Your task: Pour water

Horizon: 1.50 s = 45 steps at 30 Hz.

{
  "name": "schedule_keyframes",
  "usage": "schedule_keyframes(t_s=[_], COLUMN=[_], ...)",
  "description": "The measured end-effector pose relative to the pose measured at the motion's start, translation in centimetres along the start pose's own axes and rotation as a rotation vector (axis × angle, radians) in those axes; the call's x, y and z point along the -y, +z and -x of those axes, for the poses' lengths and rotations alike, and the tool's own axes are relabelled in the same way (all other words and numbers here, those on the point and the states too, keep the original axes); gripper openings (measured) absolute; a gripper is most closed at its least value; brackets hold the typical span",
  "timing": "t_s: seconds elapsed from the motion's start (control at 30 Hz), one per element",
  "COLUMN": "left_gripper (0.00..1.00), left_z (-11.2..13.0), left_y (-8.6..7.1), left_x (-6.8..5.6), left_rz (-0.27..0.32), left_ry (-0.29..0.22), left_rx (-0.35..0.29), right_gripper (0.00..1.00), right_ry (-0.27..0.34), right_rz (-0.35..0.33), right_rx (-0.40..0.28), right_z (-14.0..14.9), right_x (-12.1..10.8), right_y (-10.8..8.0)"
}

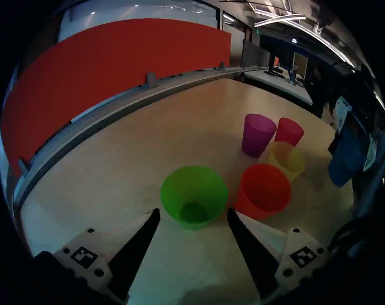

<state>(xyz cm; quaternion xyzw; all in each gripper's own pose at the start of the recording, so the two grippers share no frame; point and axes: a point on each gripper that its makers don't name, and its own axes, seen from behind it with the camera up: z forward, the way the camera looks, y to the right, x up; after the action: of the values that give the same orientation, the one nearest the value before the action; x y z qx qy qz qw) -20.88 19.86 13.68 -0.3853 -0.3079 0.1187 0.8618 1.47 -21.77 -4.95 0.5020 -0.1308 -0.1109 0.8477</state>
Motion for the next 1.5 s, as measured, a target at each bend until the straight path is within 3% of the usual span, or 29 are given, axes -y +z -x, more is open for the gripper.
schedule_keyframes(t_s=[0.53, 0.73, 0.97, 1.17, 1.5], left_gripper=[0.98, 0.85, 0.85, 0.85, 0.85], left_z=[-0.6, -0.7, -0.8, -2.0, -5.0], left_y=[1.6, 1.8, 1.5, 0.3, -3.6], left_x=[0.2, 0.0, 0.0, -0.2, -0.9], left_rz=[-0.004, -0.006, -0.007, -0.011, -0.024], left_ry=[0.001, 0.007, 0.003, 0.002, 0.001], left_rx=[0.010, 0.004, -0.003, -0.048, -0.161], right_gripper=[0.91, 0.91, 0.91, 0.91, 0.91], right_ry=[-0.002, 0.000, 0.000, 0.007, 0.007], right_rz=[0.005, 0.004, 0.005, 0.011, 0.022], right_rx=[0.001, 0.001, 0.000, -0.008, -0.027], right_z=[0.0, 0.0, 0.1, -0.2, -1.3], right_x=[0.0, -0.1, -0.1, -0.2, 0.0], right_y=[-0.3, -0.3, -0.3, -0.4, -0.8])
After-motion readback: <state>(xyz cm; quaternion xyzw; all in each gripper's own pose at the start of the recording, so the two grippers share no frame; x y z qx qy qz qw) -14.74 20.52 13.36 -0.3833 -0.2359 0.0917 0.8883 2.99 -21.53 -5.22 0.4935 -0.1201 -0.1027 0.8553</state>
